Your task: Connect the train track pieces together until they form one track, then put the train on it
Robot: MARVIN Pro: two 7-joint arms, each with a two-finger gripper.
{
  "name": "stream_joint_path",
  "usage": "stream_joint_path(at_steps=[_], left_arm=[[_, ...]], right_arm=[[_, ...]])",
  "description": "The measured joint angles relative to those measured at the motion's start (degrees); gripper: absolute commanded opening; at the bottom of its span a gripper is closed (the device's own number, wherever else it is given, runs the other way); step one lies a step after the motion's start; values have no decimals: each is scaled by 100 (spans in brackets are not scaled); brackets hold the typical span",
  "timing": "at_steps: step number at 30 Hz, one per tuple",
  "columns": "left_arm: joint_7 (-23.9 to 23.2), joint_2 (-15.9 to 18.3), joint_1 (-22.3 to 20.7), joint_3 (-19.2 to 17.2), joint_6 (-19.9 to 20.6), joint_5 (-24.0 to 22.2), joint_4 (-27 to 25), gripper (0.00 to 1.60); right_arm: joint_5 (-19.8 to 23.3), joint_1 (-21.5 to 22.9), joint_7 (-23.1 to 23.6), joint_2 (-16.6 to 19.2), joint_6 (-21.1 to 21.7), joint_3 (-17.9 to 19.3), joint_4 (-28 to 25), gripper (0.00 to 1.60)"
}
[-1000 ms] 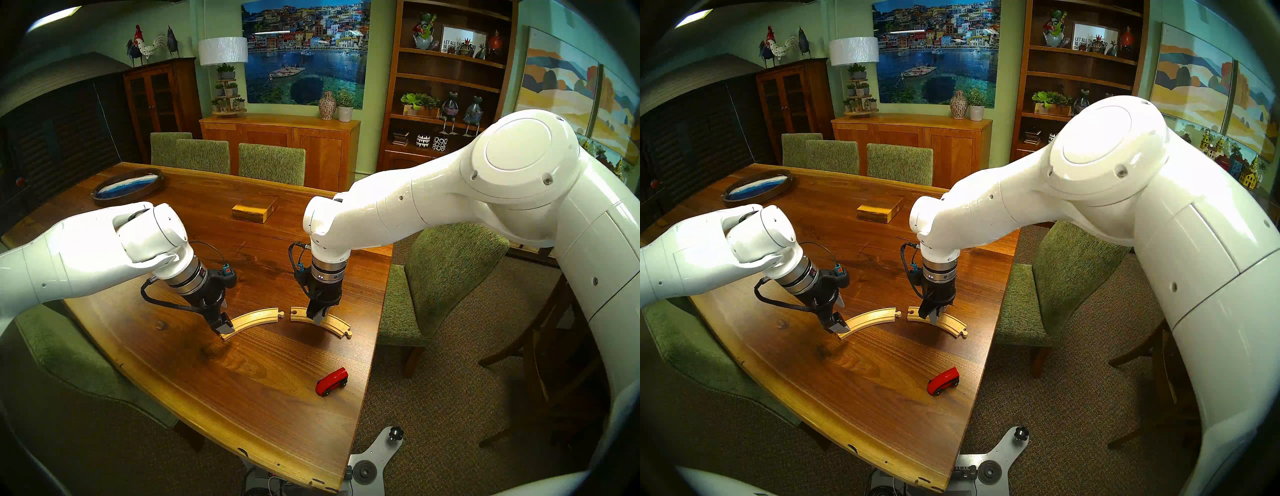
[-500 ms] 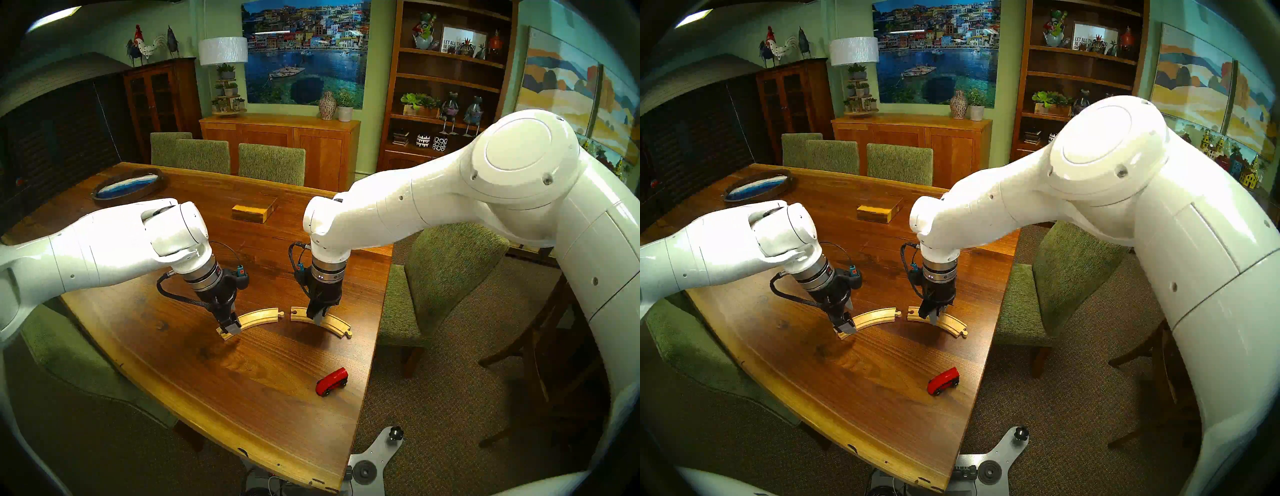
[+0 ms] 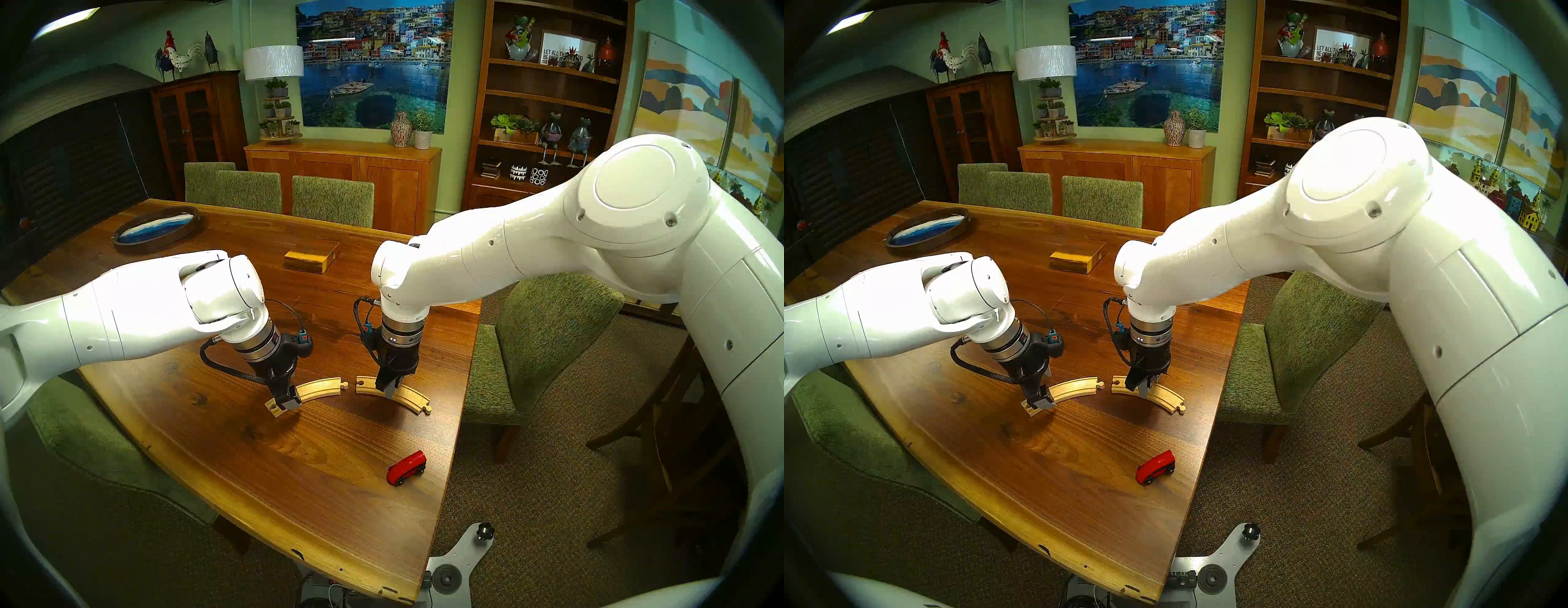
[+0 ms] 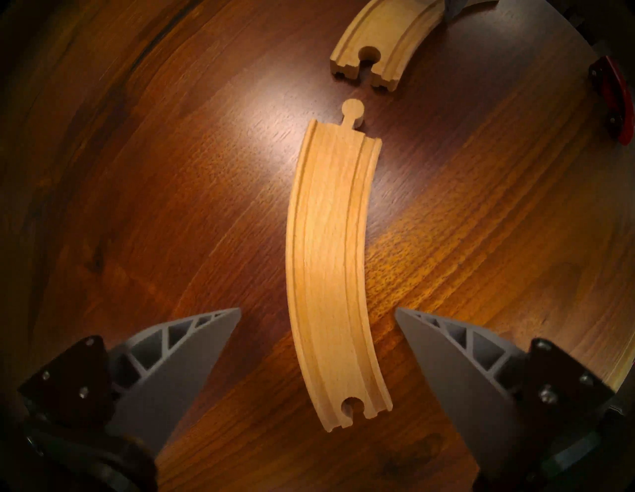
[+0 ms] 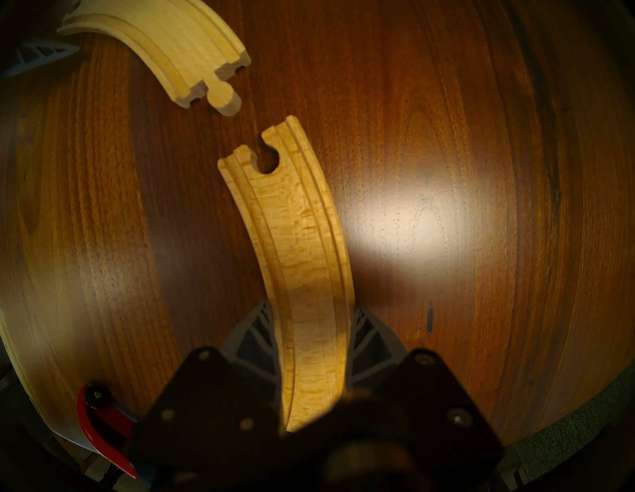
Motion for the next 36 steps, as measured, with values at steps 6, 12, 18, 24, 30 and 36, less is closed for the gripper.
stream_joint_path(at_steps=[6, 12, 18, 24, 30, 36], left_arm=[[84, 53, 79, 3, -23, -78, 6, 160], [100, 86, 111, 7, -70, -140, 36, 160], [73, 123, 114, 7, -105, -183, 39, 160], [27, 158, 115, 7, -116, -213, 30, 160], [5, 177, 115, 7, -117, -225, 12, 160], [0, 185, 115, 7, -117, -230, 5, 160]], right_arm=[[0, 0, -1, 0, 1, 1, -1, 0], [-1, 0, -2, 0, 1, 1, -1, 0], [-2, 0, -2, 0, 1, 2, -1, 0], [-2, 0, -2, 0, 2, 2, -1, 0], [-2, 0, -3, 0, 2, 3, -2, 0], [-4, 0, -3, 0, 2, 3, -2, 0]])
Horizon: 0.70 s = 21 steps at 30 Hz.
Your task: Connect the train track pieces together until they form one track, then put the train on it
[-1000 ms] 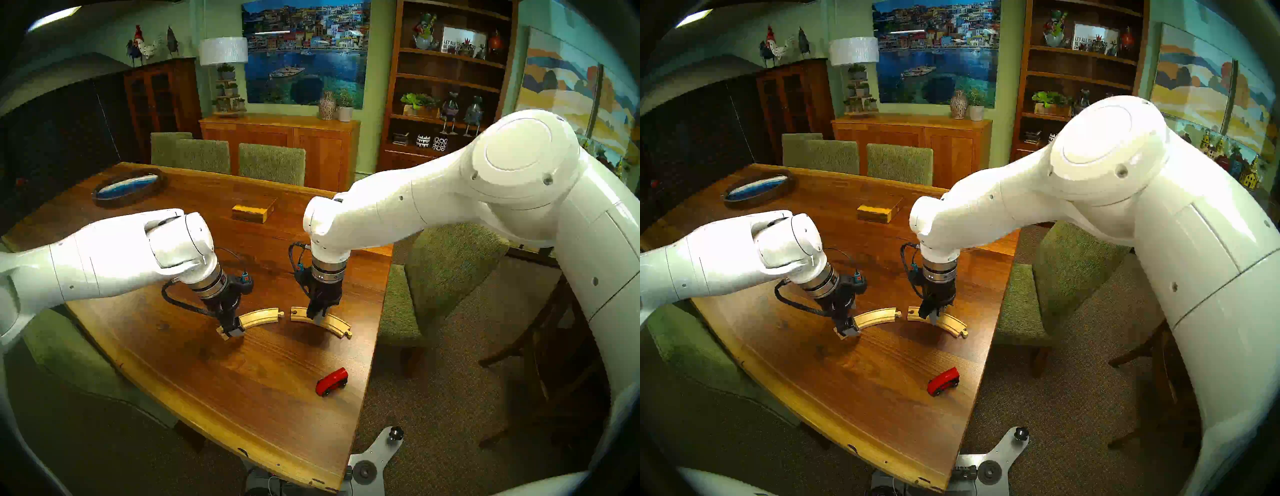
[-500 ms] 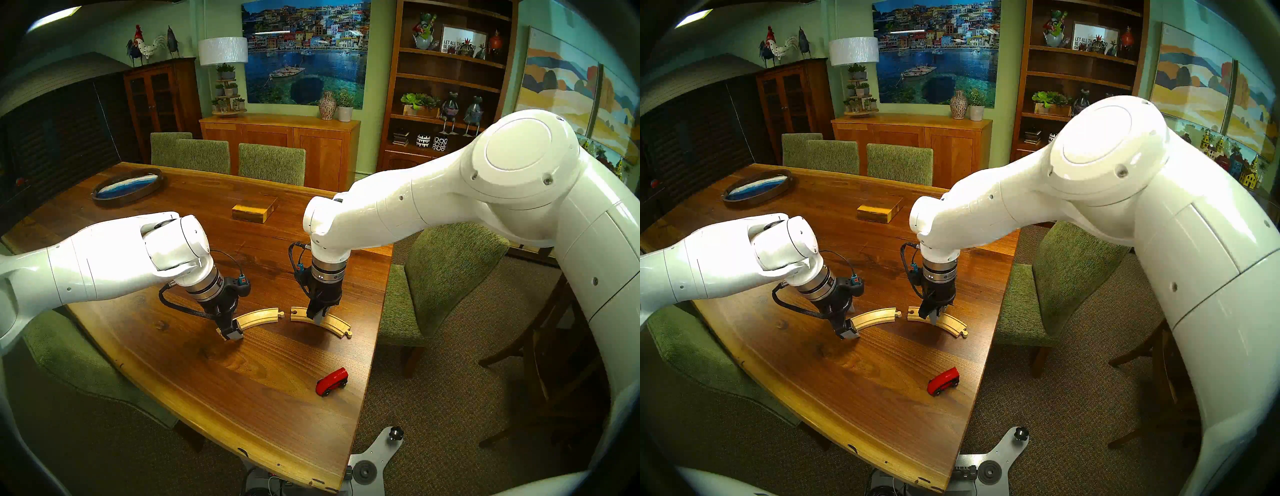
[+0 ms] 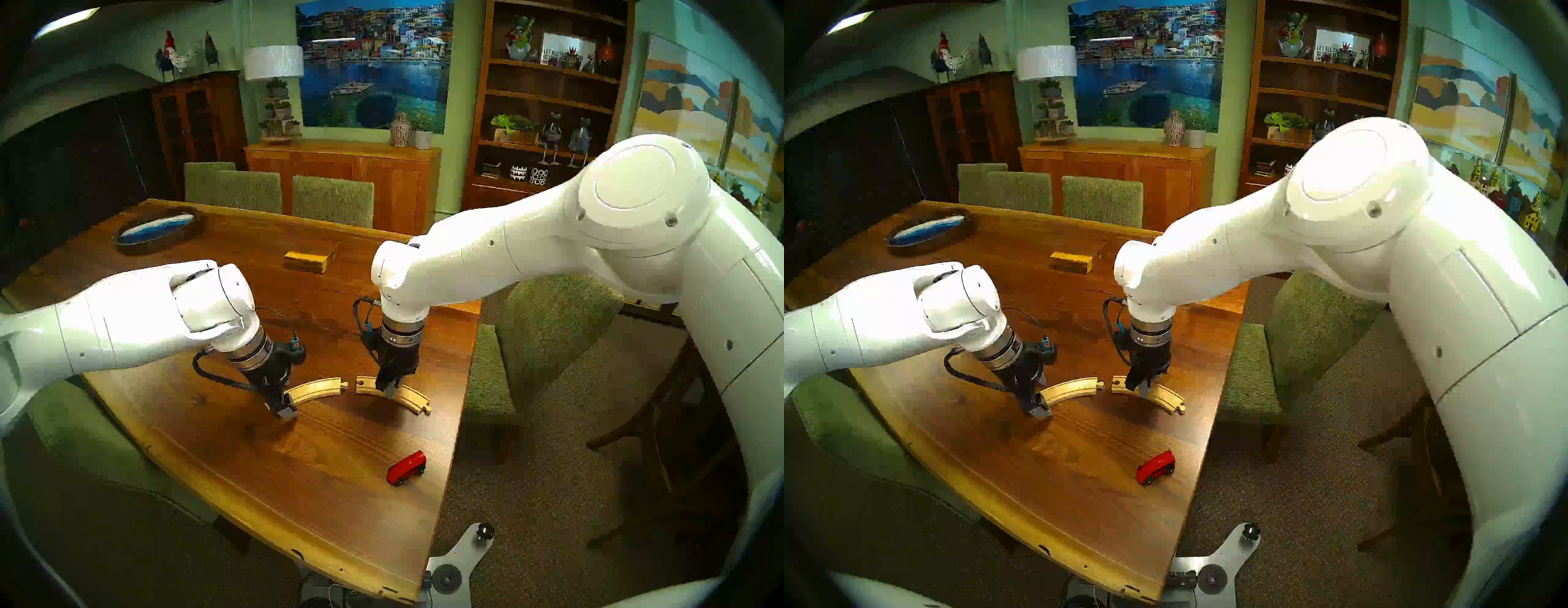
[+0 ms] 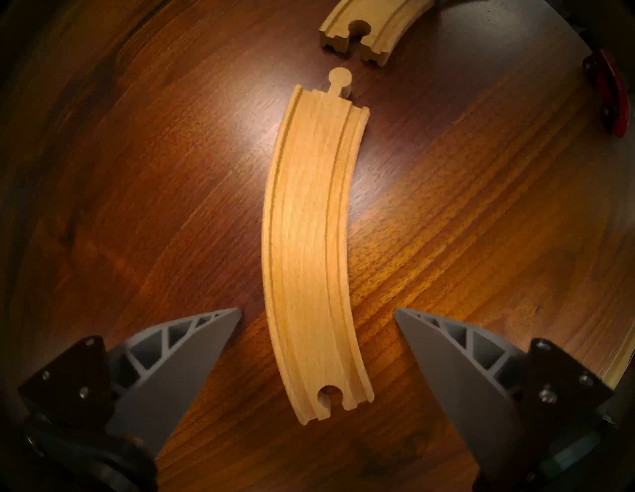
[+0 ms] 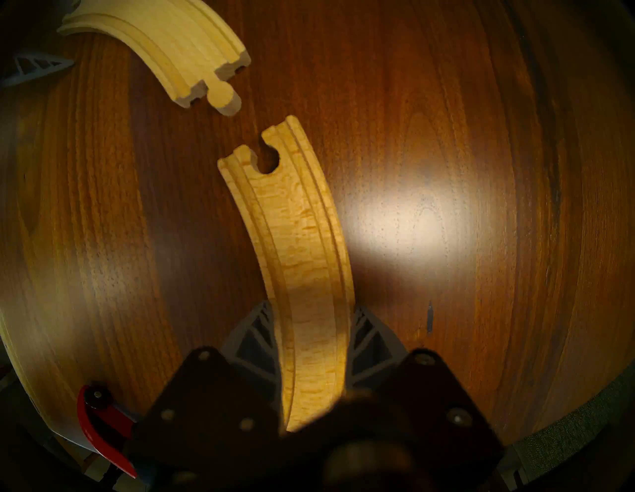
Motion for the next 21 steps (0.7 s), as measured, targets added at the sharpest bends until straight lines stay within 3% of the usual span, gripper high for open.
stream_joint_path(at_steps=[5, 6, 7, 11, 14, 17, 18, 19, 21], left_arm=[[4, 1, 0, 0, 6, -4, -3, 160], [5, 1, 0, 0, 7, -4, -3, 160], [7, 1, 0, 0, 8, -5, -3, 160], [13, 1, 0, 0, 10, -7, -5, 160], [15, 0, 0, 0, 11, -7, -6, 160], [16, -2, 0, 0, 12, -8, -7, 160], [17, -2, 0, 0, 12, -9, -7, 160], [17, -3, 0, 0, 12, -9, -7, 160], [17, -3, 1, 0, 12, -10, -8, 160]], right_arm=[[-2, 0, 0, 0, 0, 0, 0, 0], [-2, 0, 0, 0, 0, 0, 0, 62], [-3, 0, 0, 0, 0, 1, 0, 73], [-22, -10, -3, 5, 0, -9, -2, 88], [-34, -14, -12, 9, 0, -11, -5, 88], [-44, -14, -21, 12, -3, -9, -12, 131], [-52, -14, -25, 13, -3, -9, -17, 136], [-55, -14, -28, 14, -3, -9, -19, 159], [-65, -14, -34, 17, -4, -7, -29, 160]])
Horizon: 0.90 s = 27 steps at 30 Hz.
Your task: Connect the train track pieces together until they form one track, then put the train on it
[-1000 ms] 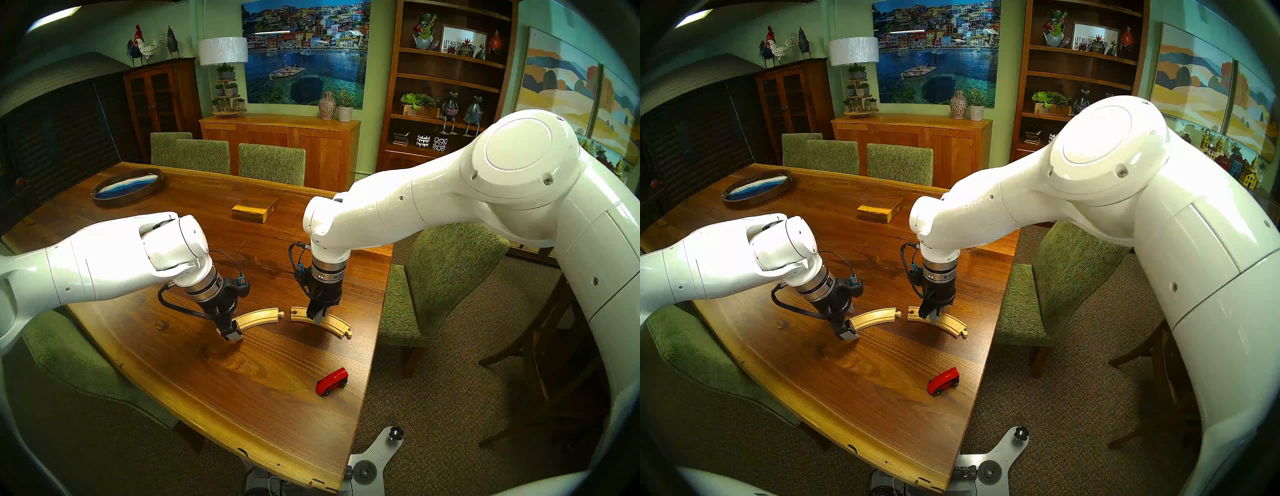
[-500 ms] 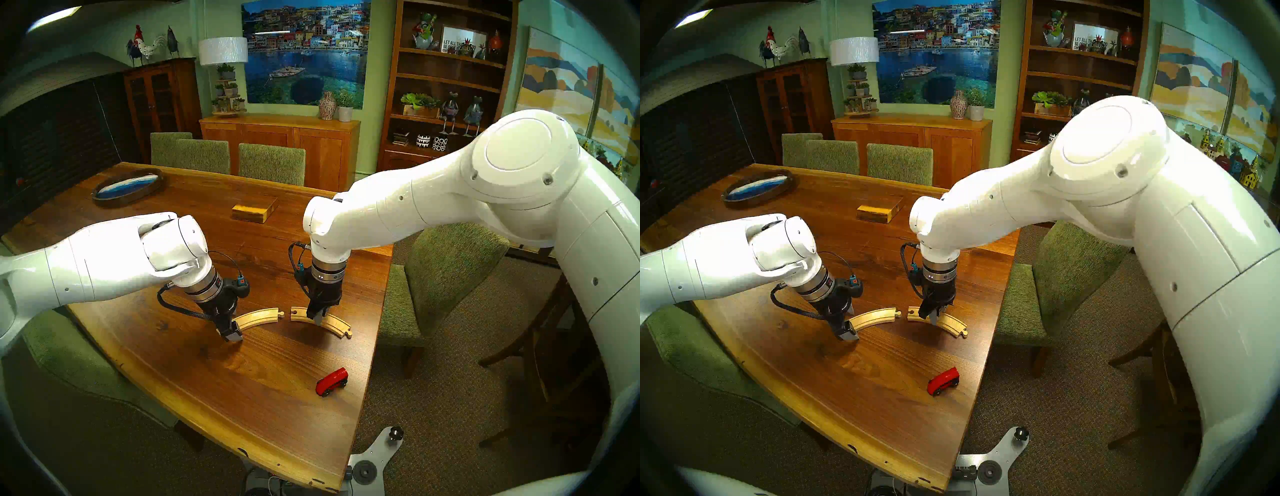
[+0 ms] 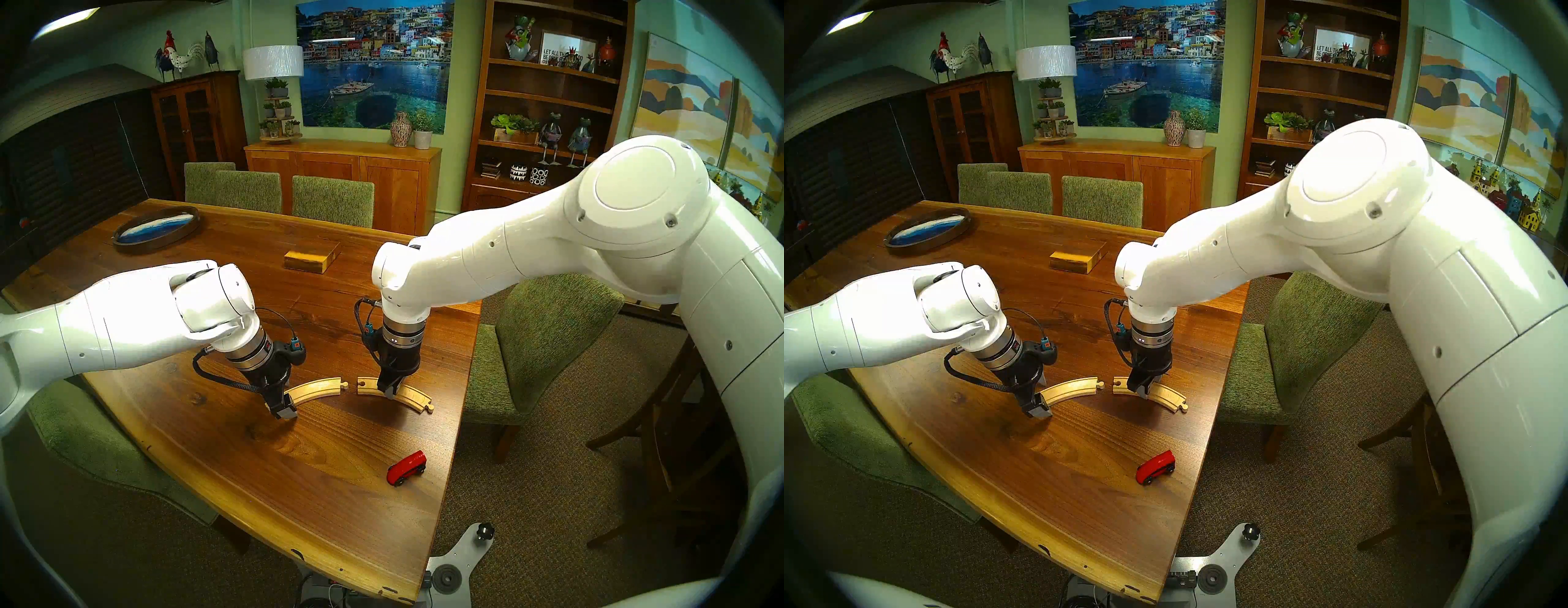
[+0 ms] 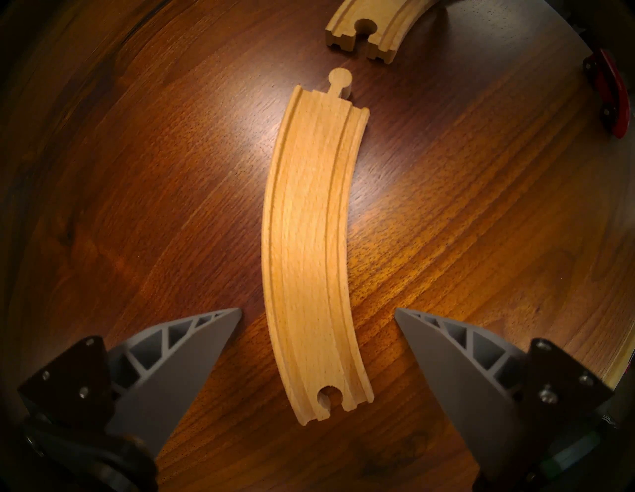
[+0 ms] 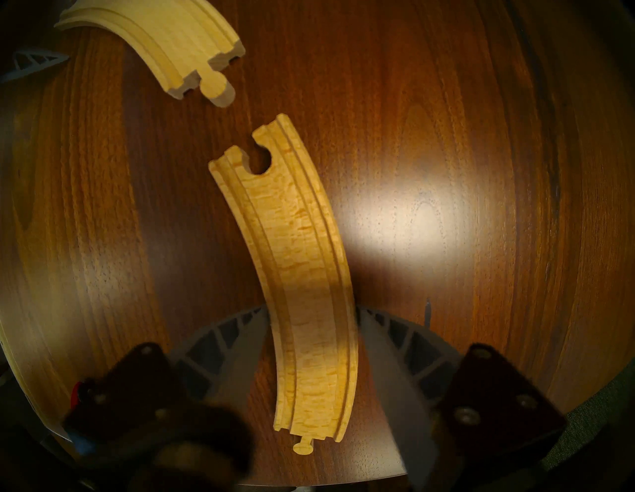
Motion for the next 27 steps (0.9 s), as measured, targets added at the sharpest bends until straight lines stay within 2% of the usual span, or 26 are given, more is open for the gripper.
stream_joint_path(at_steps=[12, 27], left_arm=[[3, -2, 0, 0, 0, -3, -1, 160], [6, -3, 1, 1, 0, -7, -3, 160]], right_arm=[[-13, 38, -80, 37, 1, 39, -159, 160], [263, 290, -439, 335, 6, 79, -881, 160]])
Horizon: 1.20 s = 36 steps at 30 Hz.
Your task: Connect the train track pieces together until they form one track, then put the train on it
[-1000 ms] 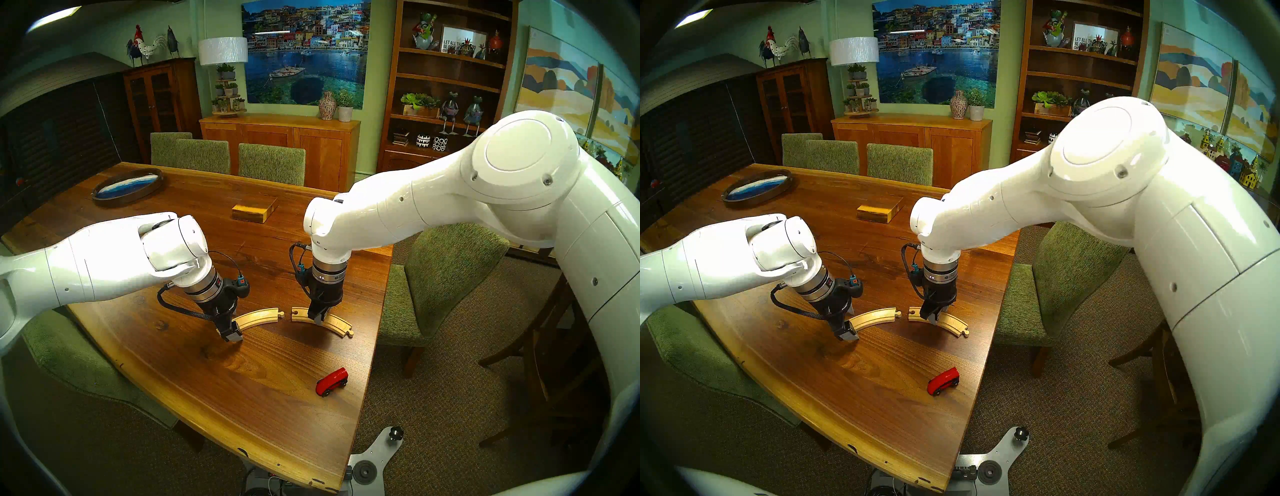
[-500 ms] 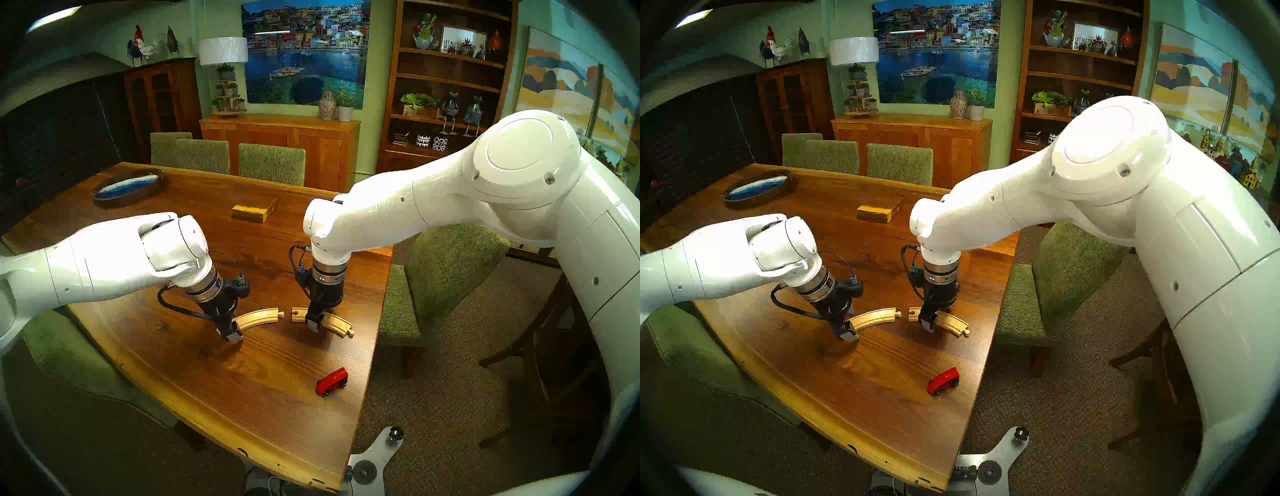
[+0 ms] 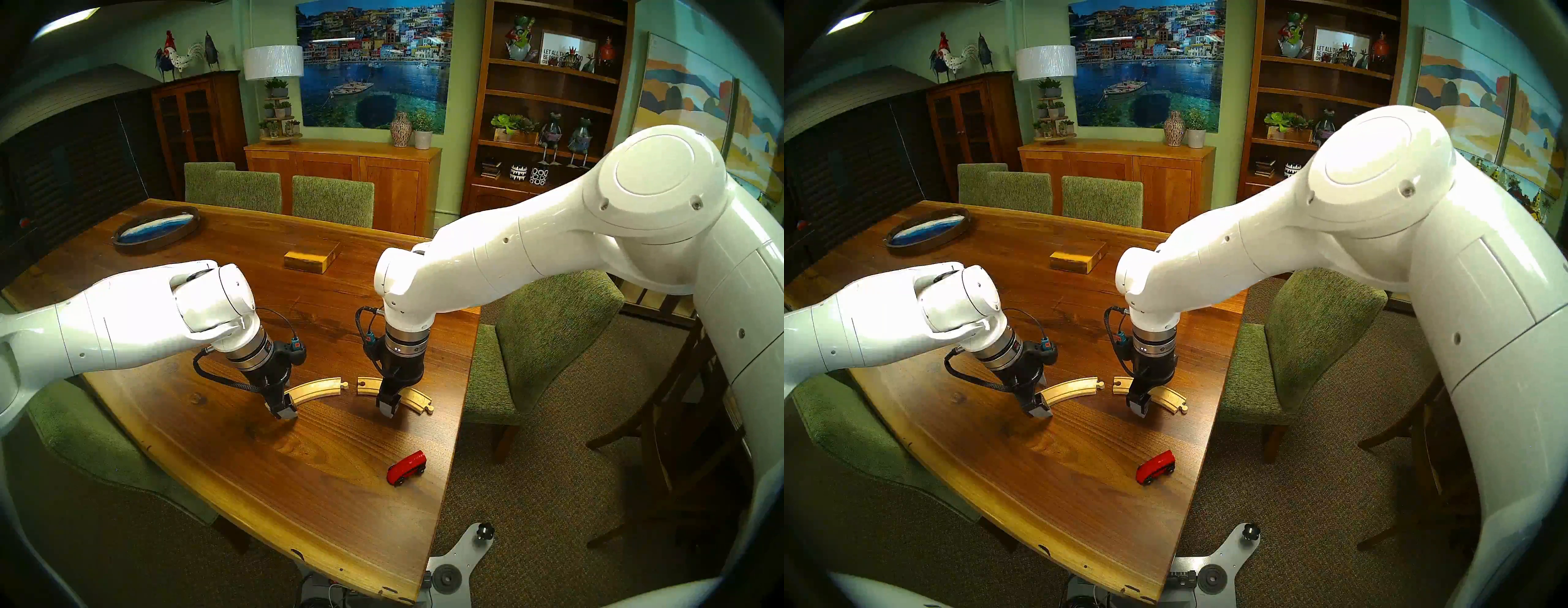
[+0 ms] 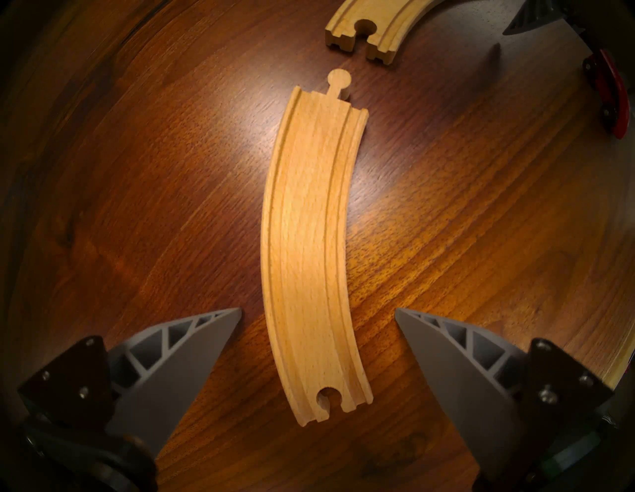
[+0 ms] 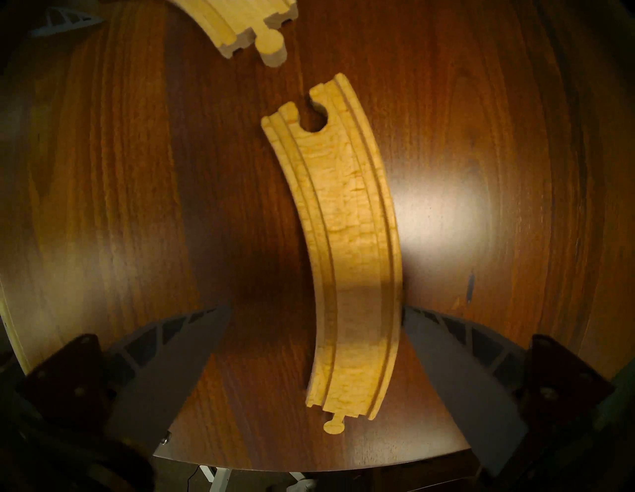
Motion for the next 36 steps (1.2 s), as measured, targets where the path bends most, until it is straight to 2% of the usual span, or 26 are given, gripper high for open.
stream_joint_path(at_steps=[18, 36], left_arm=[[4, 0, 0, 0, 0, -3, -1, 160], [4, -1, 0, 1, 1, -4, -1, 160]], right_arm=[[380, 311, -718, 480, -118, -41, -696, 160], [736, 316, -1219, 525, -139, -77, -716, 160]])
